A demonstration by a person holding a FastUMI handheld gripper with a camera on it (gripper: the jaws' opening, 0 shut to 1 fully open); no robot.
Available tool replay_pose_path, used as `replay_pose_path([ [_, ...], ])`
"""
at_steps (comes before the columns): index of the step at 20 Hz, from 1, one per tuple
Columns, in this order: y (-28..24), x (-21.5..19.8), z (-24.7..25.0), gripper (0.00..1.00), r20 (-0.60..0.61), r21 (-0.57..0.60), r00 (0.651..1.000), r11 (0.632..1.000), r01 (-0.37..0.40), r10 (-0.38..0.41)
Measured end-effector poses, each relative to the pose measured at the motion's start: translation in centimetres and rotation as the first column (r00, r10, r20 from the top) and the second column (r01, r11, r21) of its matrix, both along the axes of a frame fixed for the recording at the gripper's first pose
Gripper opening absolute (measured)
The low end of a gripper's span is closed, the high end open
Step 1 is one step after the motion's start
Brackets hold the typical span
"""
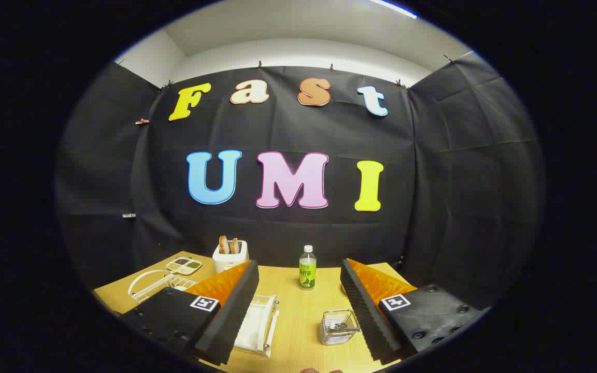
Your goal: Take the plate from the dish rack, then take the spoon from the basket and place it into the plate.
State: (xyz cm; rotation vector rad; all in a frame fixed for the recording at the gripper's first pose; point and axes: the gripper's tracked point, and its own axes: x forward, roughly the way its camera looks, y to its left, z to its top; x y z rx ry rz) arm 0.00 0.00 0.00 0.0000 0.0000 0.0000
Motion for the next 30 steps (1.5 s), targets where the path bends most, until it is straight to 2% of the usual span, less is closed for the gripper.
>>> replay_pose_path([
  [20,2.2,0.9,-1.5,0.97,-0.080,-0.019,0.996,0.999,-0.032,0.030],
  [23,2.9,2.3,-1.2,0.97,-0.090,-0.038,0.995,0.999,-0.038,0.035],
  [26,5.3,4.6,-1.0,0.97,-0.121,-0.042,0.990,0.996,-0.079,0.073],
  [30,9.3,7.7,-3.1,0.97,-0.250,-0.042,0.960,0.990,-0.137,0.122],
])
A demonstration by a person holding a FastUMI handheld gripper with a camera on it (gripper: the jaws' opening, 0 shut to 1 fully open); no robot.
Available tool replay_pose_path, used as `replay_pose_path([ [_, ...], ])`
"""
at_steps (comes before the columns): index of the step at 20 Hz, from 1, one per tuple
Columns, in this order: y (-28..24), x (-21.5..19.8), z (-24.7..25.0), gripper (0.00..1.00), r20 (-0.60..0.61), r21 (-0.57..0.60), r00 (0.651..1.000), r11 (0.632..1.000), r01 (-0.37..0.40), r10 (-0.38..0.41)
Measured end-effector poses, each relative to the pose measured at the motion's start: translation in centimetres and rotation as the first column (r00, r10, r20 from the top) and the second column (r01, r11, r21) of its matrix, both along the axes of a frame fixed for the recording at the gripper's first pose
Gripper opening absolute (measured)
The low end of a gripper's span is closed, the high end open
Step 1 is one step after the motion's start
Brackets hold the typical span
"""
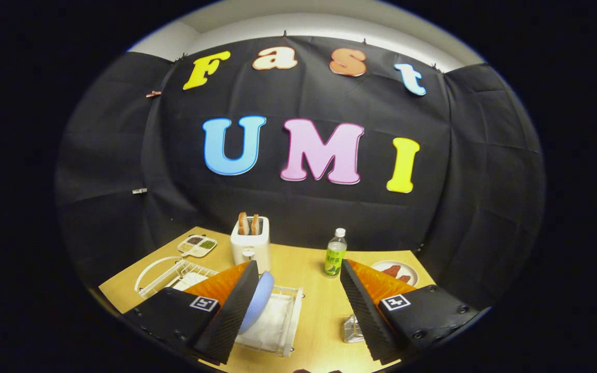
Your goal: Take the plate from the dish rack, then take the spoon from the basket and place it into the plate.
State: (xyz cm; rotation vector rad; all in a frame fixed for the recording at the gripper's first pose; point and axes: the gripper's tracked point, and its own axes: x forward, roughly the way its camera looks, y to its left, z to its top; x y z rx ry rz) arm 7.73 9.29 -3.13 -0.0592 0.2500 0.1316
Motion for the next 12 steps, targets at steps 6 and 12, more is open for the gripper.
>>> replay_pose_path([
  [6,4.1,4.6,-6.2,0.94,-0.162,-0.128,0.987,0.991,-0.041,0.020],
  [12,4.2,6.1,-12.9,0.81,-0.365,-0.171,0.930,0.985,-0.019,-0.045],
])
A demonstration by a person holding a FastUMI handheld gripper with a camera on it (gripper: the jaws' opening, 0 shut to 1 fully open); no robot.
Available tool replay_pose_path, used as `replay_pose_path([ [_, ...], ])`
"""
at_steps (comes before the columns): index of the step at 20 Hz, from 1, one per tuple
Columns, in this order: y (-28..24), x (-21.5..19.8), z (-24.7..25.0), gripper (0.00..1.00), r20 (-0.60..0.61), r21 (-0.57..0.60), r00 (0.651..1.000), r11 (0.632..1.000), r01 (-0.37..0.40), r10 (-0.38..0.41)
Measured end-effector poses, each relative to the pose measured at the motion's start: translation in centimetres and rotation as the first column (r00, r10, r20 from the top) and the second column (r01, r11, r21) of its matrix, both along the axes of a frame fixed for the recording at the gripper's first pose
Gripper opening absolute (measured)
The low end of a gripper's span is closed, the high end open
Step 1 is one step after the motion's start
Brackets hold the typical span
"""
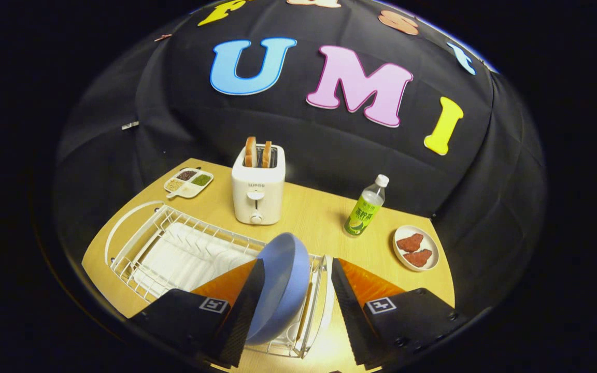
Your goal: Take the plate from the dish rack, then take the spoon from the basket and place it into the plate.
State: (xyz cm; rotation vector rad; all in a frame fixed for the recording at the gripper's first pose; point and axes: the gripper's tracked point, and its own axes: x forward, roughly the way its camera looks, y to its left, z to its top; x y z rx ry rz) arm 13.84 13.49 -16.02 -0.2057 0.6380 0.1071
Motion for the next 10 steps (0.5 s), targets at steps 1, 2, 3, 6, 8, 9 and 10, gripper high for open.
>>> replay_pose_path([
  [1,0.3,0.1,-0.7,0.76,-0.027,0.008,1.000,1.000,0.003,-0.002],
  [2,0.5,0.0,-1.5,0.73,-0.053,0.013,0.999,1.000,0.005,-0.005],
  [3,0.8,-0.1,-2.1,0.67,-0.076,0.015,0.997,1.000,0.008,-0.007],
  [6,1.2,-0.4,-4.3,0.58,-0.153,0.043,0.988,0.998,0.040,-0.033],
  [8,1.8,-1.0,-5.5,0.52,-0.218,0.108,0.974,0.990,0.090,-0.065],
  [9,1.9,-0.9,-5.8,0.50,-0.241,0.129,0.968,0.986,0.109,-0.076],
  [10,2.1,-1.0,-5.8,0.48,-0.260,0.149,0.962,0.981,0.123,-0.081],
])
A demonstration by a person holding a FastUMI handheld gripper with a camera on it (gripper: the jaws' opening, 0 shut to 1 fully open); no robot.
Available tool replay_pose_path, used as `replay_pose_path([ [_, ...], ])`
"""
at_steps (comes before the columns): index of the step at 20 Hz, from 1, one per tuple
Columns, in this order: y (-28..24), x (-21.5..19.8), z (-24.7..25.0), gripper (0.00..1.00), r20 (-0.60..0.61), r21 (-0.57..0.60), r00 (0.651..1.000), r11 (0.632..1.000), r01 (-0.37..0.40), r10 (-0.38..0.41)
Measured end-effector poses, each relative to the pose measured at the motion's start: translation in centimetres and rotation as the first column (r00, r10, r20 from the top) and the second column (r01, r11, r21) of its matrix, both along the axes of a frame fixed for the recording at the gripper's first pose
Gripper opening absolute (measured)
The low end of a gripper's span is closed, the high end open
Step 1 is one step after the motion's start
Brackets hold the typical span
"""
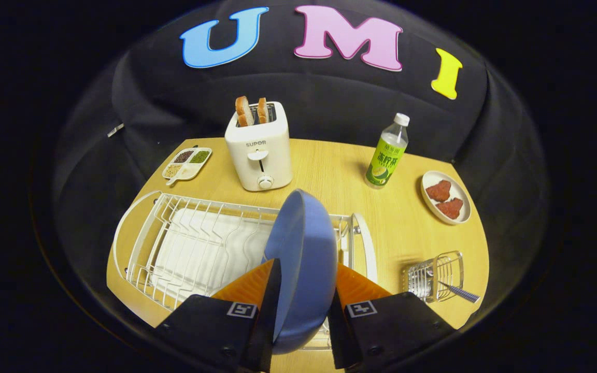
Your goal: Take the plate from the dish rack, then take the spoon from the basket and place it into the plate.
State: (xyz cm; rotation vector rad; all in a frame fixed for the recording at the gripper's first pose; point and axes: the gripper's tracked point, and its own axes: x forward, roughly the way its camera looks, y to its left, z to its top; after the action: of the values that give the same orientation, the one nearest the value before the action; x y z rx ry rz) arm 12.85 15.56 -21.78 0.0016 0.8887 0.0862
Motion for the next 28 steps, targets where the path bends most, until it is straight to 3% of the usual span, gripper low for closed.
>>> replay_pose_path([
  [3,0.2,0.0,-0.2,0.45,-0.033,0.036,0.999,0.999,0.009,-0.007],
  [7,0.2,0.6,1.2,0.40,-0.012,0.063,0.997,0.995,0.074,-0.073],
  [14,-0.6,1.3,3.6,0.38,0.076,-0.057,0.996,0.997,0.059,-0.055],
  [17,-1.9,2.4,5.2,0.36,0.169,-0.082,0.981,0.991,0.107,-0.092],
  [19,-1.2,2.1,5.0,0.32,0.152,-0.040,0.985,0.995,0.094,-0.087],
  [24,-1.1,1.3,5.5,0.30,0.162,-0.024,0.986,0.999,0.034,-0.030],
  [28,-2.2,-0.7,7.6,0.31,0.188,0.053,0.982,0.999,-0.011,0.001],
])
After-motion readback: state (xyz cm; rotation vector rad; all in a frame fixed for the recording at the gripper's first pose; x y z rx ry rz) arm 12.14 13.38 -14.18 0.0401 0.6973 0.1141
